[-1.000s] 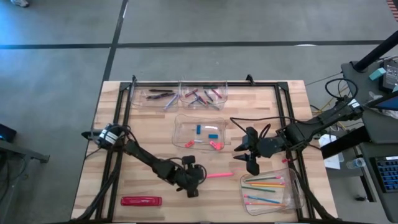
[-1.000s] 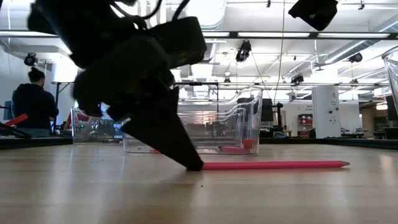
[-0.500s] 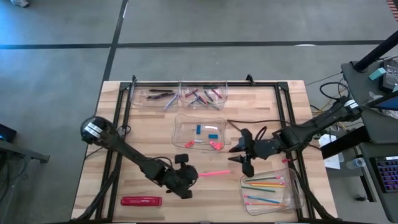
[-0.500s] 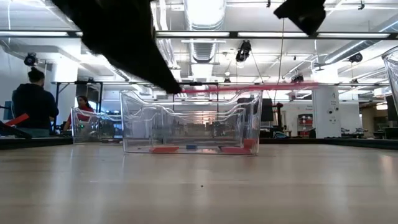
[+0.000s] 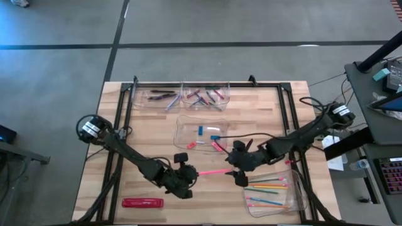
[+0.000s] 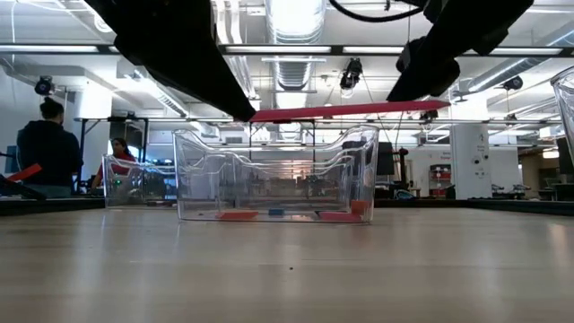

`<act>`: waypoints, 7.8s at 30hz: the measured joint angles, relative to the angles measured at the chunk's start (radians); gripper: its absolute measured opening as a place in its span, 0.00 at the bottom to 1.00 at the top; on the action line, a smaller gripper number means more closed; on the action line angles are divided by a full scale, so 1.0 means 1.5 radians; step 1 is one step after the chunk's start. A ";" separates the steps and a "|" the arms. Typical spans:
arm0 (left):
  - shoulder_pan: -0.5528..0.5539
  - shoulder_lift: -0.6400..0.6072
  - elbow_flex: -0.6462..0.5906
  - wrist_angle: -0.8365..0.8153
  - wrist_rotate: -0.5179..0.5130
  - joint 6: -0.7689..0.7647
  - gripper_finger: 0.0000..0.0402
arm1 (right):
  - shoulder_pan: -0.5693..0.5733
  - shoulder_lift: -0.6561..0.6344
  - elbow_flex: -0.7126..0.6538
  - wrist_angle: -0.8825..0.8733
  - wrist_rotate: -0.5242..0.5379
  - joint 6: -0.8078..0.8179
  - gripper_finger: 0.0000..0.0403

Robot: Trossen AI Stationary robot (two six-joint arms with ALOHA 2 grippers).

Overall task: Sort crayons/erasers/pens/pencils in bins
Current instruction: Put the pink pencil into the bottom transparent bin, then return to Home Position

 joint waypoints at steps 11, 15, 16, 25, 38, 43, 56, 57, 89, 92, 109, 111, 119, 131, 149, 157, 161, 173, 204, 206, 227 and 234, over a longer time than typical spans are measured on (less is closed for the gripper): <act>-0.001 0.000 0.001 0.000 0.000 0.000 0.00 | 0.003 0.068 0.036 -0.005 -0.024 -0.014 0.76; -0.001 0.000 0.001 0.001 0.000 0.000 0.00 | 0.003 0.091 0.044 -0.012 -0.023 -0.017 0.71; -0.001 0.000 0.001 0.001 0.000 0.000 0.00 | 0.003 0.094 0.044 -0.014 -0.024 -0.018 0.70; 0.000 0.000 0.001 0.003 0.001 0.000 0.00 | 0.003 0.095 0.051 -0.044 -0.023 -0.019 0.35; 0.000 -0.001 0.003 0.005 0.005 0.003 0.09 | 0.003 0.080 0.052 -0.051 -0.058 -0.035 0.05; 0.003 -0.026 0.005 0.005 -0.004 0.020 0.22 | 0.006 0.053 0.080 -0.142 -0.071 -0.009 0.05; 0.005 -0.091 0.001 0.006 -0.020 0.037 0.34 | 0.122 -0.041 0.233 -0.433 -0.104 0.156 0.05; 0.005 -0.091 0.001 0.007 -0.020 0.036 0.34 | 0.142 -0.049 0.242 -0.440 -0.106 0.188 0.05; 0.000 -0.056 -0.002 0.114 -0.003 0.052 0.34 | 0.412 0.025 0.251 -0.651 -0.053 0.575 0.18; 0.000 -0.056 -0.002 0.115 -0.003 0.052 0.34 | 0.412 0.030 0.251 -0.655 -0.054 0.575 0.23; -0.007 -0.063 -0.002 0.191 0.012 0.107 0.34 | 0.393 0.019 0.300 -0.571 0.296 0.378 0.25; -0.008 -0.071 0.003 0.200 0.014 0.128 0.34 | 0.373 0.009 0.298 -0.498 0.325 0.285 0.22; 0.002 -0.117 0.007 0.264 0.025 0.229 0.34 | 0.274 -0.014 0.234 -0.095 0.244 -0.142 0.08; 0.019 -0.167 -0.007 0.257 0.046 0.266 0.34 | 0.028 0.001 0.014 0.223 -0.069 -0.207 0.02; 0.071 -0.495 -0.377 0.616 0.076 0.364 0.34 | -0.005 -0.457 -0.201 0.202 -0.071 -0.130 0.02; 0.085 -0.573 -0.488 0.695 0.066 0.386 0.34 | -0.010 -0.538 -0.236 0.130 0.020 -0.230 0.02; 0.094 -0.607 -0.505 0.689 0.066 0.386 0.34 | -0.021 -0.620 -0.224 0.070 0.019 -0.278 0.02; 0.119 -0.645 -0.531 0.672 0.066 0.398 0.31 | -0.040 -0.880 -0.338 0.055 0.018 -0.356 0.02; 0.143 -0.759 -0.766 0.764 0.195 0.357 0.03 | -0.070 -0.888 -0.590 0.163 -0.035 -0.288 0.02; 0.152 -0.763 -0.766 0.719 0.174 0.363 0.03 | -0.070 -0.885 -0.590 0.162 -0.035 -0.296 0.02; 0.189 -1.150 -0.767 0.240 0.170 0.383 0.03 | -0.070 -0.844 -0.591 0.159 -0.035 -0.398 0.02; 0.190 -1.128 -0.768 0.242 0.134 0.397 0.03 | -0.070 -0.838 -0.592 0.168 -0.033 -0.358 0.02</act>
